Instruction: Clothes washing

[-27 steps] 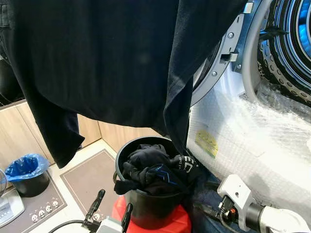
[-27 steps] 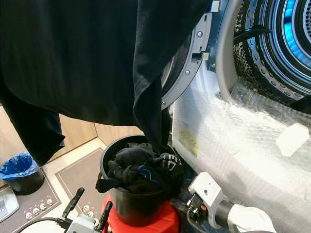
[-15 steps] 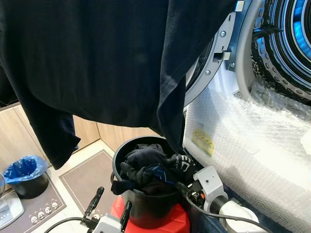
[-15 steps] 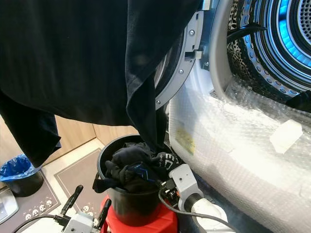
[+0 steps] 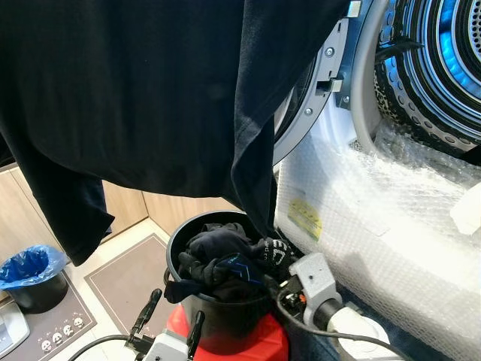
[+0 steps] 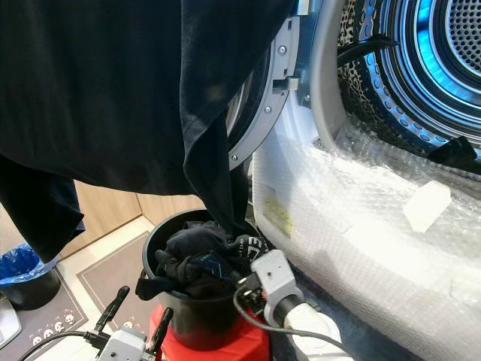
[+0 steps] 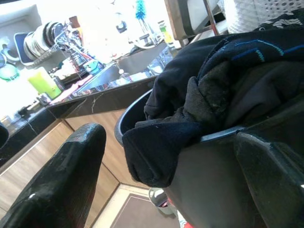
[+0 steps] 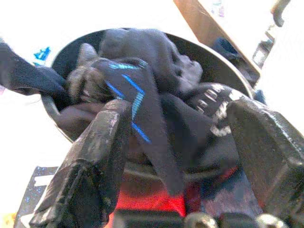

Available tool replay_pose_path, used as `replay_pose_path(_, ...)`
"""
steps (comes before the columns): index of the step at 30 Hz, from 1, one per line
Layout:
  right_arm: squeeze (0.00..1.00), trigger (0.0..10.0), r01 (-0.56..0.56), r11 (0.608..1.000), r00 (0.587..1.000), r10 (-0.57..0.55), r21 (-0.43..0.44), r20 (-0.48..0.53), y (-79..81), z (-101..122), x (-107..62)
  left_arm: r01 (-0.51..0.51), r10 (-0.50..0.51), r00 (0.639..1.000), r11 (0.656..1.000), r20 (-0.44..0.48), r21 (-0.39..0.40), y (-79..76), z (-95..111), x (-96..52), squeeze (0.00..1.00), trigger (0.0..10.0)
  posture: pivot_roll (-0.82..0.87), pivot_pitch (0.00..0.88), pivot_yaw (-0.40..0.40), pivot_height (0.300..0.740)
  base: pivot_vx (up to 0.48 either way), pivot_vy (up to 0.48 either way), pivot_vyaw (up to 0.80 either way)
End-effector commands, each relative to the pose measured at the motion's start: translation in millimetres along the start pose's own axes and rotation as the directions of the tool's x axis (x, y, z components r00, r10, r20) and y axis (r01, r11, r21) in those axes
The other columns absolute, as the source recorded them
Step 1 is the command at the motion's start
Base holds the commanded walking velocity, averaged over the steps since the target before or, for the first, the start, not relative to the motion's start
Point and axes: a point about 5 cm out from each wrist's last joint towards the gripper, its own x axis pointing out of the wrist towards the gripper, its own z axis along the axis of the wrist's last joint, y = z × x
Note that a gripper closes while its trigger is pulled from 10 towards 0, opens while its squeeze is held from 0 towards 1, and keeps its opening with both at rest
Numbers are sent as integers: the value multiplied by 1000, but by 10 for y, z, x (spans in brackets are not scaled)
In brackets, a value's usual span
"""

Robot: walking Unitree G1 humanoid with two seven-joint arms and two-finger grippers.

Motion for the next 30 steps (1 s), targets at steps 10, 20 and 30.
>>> replay_pose_path(10,0,10000,-40,999,999,41,-35,31,257,152,299,-3,3,1000,1000,-15,-20,-14,17,-36,0,10000,-40,0,-11,740,0,0,0)
replay_pose_path(20,0,10000,48,994,997,-54,-101,-54,343,72,486,-7,6,1000,1000,-24,-29,-40,16,-70,0,10000,-25,0,-21,740,0,0,0)
replay_pose_path(30,0,9765,143,983,977,-158,-113,-142,219,-100,515,-3,2,1000,999,-28,-33,-41,3,-84,0,10000,-29,0,-18,740,0,0,0)
